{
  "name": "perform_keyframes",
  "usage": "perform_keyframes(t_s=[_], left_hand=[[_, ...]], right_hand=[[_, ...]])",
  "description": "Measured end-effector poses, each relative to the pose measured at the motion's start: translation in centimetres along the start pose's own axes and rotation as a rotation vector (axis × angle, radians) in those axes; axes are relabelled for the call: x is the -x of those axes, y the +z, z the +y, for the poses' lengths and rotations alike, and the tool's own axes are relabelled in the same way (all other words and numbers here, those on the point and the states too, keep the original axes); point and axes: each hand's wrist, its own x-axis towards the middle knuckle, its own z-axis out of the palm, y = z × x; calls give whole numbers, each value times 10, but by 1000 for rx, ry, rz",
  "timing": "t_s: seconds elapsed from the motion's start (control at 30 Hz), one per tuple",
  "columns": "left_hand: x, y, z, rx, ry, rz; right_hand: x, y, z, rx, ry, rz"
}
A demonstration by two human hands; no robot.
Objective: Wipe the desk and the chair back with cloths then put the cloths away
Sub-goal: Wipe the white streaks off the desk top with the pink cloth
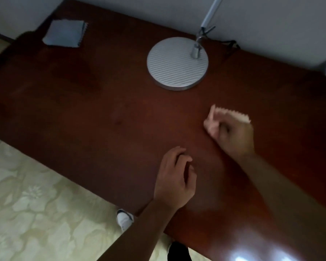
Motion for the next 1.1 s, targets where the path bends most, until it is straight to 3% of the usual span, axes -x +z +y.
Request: perform_keyframes(t_s=[0.17,0.23,0.3,0.43,0.53,0.67,0.83,0.97,1.1], left_hand=[[-6,-52,-51,-33,-43,-17],[-10,-67,-69,-42,-52,-1],[-13,-85,-84,-42,-49,0],[-21,-114,-108,-41,-44,-34],[-28,-140,-135,-62,-32,-37],[-37,-173,-179,-99,-92,17],[-47,-209,-222,-91,-169,136],[-60,-238,-256,-110,-210,176],[-71,-252,-276,-81,-261,198]], right_hand=[[-69,57,-32,-78,193,100],[-42,72,-69,-193,83,89],[12,83,-109,-238,-13,-51],[98,82,-151,-194,-2,-166],[61,79,-154,-260,22,-109],[-9,110,-172,-225,207,-41],[76,150,-263,-333,-88,-283],[107,183,-276,-293,-207,-259],[63,214,-306,-307,-336,-249]])
